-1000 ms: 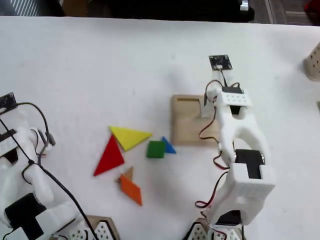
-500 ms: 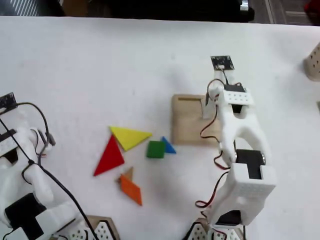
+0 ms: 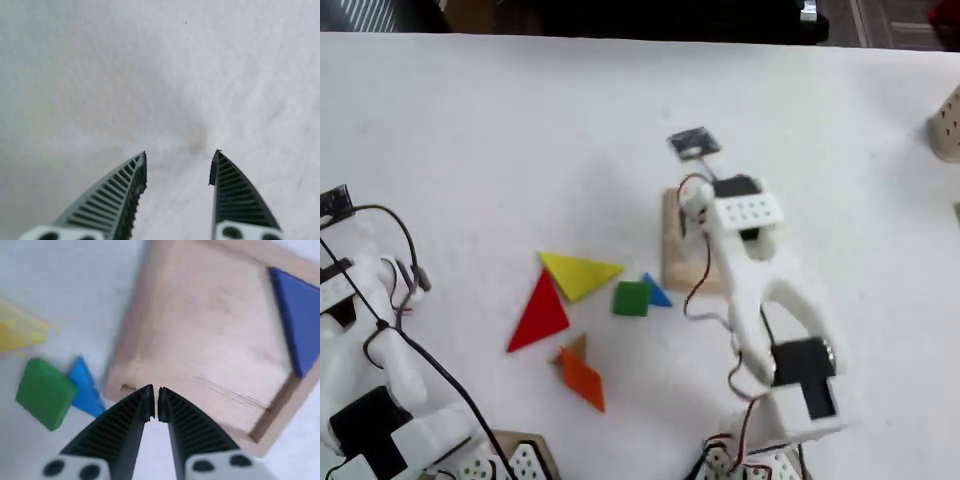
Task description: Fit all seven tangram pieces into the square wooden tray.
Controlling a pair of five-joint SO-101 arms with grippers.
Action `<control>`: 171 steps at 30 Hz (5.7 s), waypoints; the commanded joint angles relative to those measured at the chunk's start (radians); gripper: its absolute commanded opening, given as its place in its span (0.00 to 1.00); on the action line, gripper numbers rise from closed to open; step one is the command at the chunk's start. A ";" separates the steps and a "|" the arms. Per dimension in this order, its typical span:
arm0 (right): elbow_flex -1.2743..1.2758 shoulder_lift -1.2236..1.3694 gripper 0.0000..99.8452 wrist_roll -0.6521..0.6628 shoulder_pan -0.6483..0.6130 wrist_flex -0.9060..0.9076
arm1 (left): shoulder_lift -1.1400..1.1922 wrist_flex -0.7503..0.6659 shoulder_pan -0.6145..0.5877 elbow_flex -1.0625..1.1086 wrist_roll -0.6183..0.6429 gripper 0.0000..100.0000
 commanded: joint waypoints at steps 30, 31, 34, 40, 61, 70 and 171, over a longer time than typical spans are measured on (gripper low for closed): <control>0.387 -0.344 0.26 0.078 -0.885 -0.042 | 0.004 0.000 -0.002 -0.049 -0.017 0.21; 0.391 -0.344 0.26 0.077 -0.897 -0.059 | 0.004 0.000 -0.002 -0.049 -0.017 0.21; 0.436 -0.344 0.26 0.023 -0.911 -0.157 | 0.004 0.000 -0.002 -0.049 -0.017 0.21; 0.514 -0.344 0.26 0.002 -0.911 -0.323 | 0.004 0.000 -0.002 -0.049 -0.017 0.21; 0.437 -0.213 0.25 0.002 -0.825 -0.315 | 0.004 0.000 -0.005 -0.044 -0.017 0.21; 0.420 -0.202 0.25 0.008 -0.736 -0.243 | 0.004 0.000 -0.005 -0.043 -0.017 0.21; -0.032 0.081 0.18 -0.089 0.165 -0.208 | 0.004 0.002 -0.008 -0.041 -0.018 0.21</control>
